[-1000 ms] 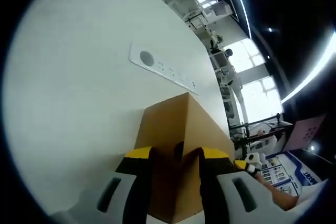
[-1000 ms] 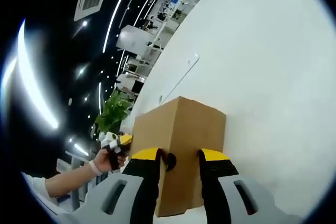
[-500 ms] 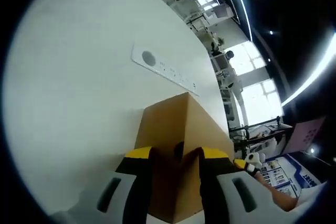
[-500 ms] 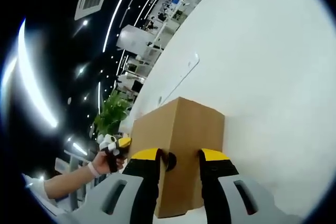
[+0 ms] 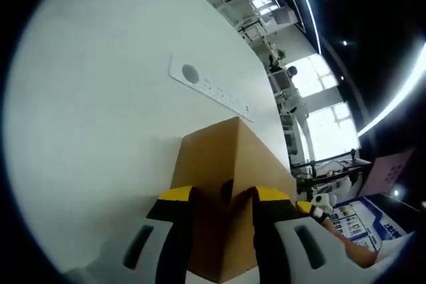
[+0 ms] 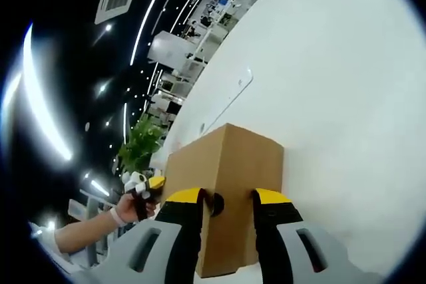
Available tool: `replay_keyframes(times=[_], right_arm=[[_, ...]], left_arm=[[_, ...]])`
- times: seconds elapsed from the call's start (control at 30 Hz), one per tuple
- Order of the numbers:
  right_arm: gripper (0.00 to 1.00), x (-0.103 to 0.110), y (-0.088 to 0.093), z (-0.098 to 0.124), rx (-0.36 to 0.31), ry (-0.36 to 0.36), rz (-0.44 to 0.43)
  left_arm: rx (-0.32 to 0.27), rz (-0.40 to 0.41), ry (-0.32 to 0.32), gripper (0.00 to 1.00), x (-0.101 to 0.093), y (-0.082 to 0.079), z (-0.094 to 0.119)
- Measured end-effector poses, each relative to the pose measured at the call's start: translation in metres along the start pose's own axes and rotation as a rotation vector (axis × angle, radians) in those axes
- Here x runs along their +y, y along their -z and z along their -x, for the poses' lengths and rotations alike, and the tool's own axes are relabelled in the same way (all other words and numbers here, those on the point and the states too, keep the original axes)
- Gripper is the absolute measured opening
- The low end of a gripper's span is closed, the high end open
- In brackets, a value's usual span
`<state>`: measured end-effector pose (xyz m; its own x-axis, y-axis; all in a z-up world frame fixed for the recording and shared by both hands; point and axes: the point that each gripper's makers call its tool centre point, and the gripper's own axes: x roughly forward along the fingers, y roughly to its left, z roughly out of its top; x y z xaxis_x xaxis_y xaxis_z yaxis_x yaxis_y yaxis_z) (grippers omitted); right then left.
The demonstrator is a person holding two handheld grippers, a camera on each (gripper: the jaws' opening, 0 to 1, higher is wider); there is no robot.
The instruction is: Operate the shoe box by opening the lid, removing the specified soft item, and placing it in the target area until the item is outside and the box remains undamaged.
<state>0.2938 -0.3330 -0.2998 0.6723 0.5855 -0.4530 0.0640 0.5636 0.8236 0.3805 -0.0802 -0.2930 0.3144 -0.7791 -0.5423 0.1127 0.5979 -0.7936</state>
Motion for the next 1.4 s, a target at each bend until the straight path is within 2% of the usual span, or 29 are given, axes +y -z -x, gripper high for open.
replay_keyframes(times=[0.5,1.4], right_arm=[[0.28,0.001,-0.003,-0.003,0.001,-0.002,0.0],[0.29,0.001,-0.008,-0.006,0.011,0.001,0.018]], left_arm=[[-0.011,0.01,-0.001,0.33,0.002,0.0,0.001],[-0.048,0.037,-0.005,0.33,0.001,0.009,0.005]])
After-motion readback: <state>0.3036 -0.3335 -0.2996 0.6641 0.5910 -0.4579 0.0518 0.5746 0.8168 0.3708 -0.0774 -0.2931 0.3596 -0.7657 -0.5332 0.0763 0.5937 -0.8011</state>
